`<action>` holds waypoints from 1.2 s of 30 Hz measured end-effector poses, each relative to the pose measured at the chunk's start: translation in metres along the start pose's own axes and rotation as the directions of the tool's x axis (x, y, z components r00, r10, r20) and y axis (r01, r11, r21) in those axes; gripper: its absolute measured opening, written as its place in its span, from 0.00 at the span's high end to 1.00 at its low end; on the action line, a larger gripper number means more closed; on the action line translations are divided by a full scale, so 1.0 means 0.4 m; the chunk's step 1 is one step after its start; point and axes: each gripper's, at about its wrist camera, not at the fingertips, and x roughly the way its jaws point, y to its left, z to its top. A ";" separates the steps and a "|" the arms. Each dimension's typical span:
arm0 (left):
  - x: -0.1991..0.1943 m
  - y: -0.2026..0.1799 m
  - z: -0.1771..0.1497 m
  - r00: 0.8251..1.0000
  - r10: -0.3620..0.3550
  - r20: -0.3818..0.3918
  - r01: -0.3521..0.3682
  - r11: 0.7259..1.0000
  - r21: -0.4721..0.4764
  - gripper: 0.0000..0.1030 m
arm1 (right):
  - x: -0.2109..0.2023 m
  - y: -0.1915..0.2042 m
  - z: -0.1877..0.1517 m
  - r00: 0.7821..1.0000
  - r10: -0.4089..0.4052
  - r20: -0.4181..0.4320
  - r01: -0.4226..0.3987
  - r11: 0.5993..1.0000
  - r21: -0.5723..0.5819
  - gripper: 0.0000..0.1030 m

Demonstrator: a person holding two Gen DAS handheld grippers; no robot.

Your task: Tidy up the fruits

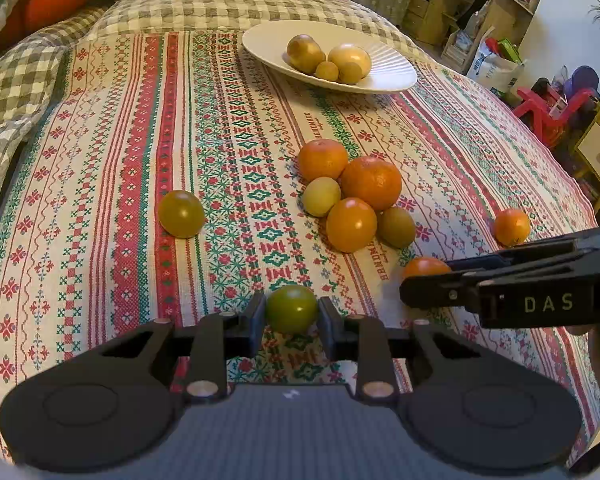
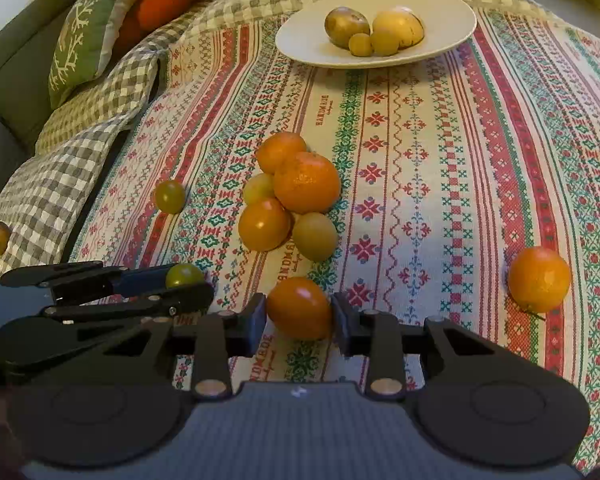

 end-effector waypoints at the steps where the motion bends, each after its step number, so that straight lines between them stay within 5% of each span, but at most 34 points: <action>1: 0.000 0.000 0.000 1.000 -0.001 -0.001 0.001 1.000 -0.003 0.95 | 0.000 -0.002 0.000 1.000 0.004 -0.001 -0.004 1.000 0.005 0.70; 20: -0.024 -0.037 0.037 0.997 -0.059 0.043 0.060 0.998 -0.019 0.95 | -0.062 -0.101 0.039 0.994 0.078 0.070 -0.092 0.972 0.217 0.70; 36: 0.009 -0.069 0.229 0.984 -0.114 0.137 0.119 0.992 -0.034 0.95 | -0.084 -0.198 0.169 0.985 0.076 0.153 -0.124 0.934 0.335 0.70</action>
